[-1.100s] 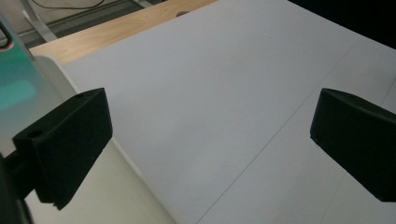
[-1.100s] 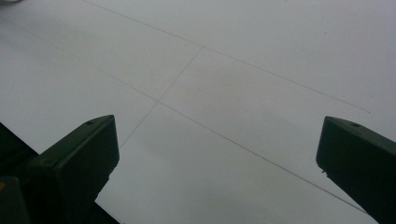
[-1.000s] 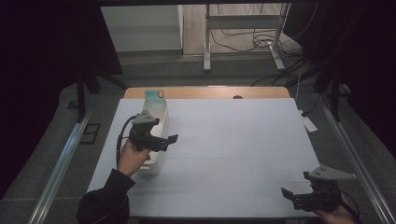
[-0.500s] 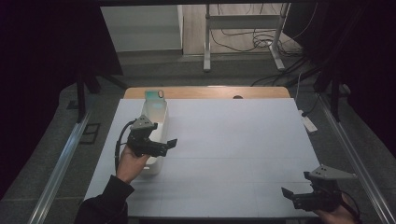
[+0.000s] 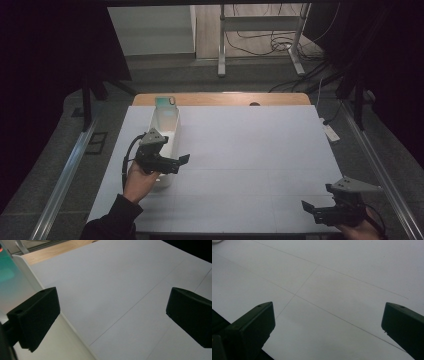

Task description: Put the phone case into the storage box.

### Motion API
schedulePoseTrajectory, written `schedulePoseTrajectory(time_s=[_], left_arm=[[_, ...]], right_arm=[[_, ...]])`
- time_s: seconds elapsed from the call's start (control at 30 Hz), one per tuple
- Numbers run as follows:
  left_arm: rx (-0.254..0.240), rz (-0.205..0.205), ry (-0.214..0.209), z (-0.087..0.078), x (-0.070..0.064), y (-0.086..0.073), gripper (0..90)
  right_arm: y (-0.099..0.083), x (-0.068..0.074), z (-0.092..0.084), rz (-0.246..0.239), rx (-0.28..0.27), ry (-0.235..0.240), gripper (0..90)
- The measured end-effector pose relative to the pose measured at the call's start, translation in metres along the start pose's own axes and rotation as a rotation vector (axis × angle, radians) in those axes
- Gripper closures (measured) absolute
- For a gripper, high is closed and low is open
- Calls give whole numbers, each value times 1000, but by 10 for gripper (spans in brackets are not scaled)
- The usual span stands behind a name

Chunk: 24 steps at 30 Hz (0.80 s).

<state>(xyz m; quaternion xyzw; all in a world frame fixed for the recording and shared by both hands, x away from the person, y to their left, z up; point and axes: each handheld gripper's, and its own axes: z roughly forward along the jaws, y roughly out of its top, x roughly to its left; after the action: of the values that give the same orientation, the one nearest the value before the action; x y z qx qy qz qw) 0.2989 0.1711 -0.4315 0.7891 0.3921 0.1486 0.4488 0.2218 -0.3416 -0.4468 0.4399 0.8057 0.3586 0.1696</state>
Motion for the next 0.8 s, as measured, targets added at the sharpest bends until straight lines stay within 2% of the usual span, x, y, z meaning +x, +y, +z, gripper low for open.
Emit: schedulePoseTrajectory(time_s=[0.57,0.8], left_arm=[[-6,-4,12,-13,-11,-11,0],[-1,9,27,-18,-17,-16,0]], right_arm=[[0,0,0,-2,1,1,0],[0,0,0,-7,3,1,0]])
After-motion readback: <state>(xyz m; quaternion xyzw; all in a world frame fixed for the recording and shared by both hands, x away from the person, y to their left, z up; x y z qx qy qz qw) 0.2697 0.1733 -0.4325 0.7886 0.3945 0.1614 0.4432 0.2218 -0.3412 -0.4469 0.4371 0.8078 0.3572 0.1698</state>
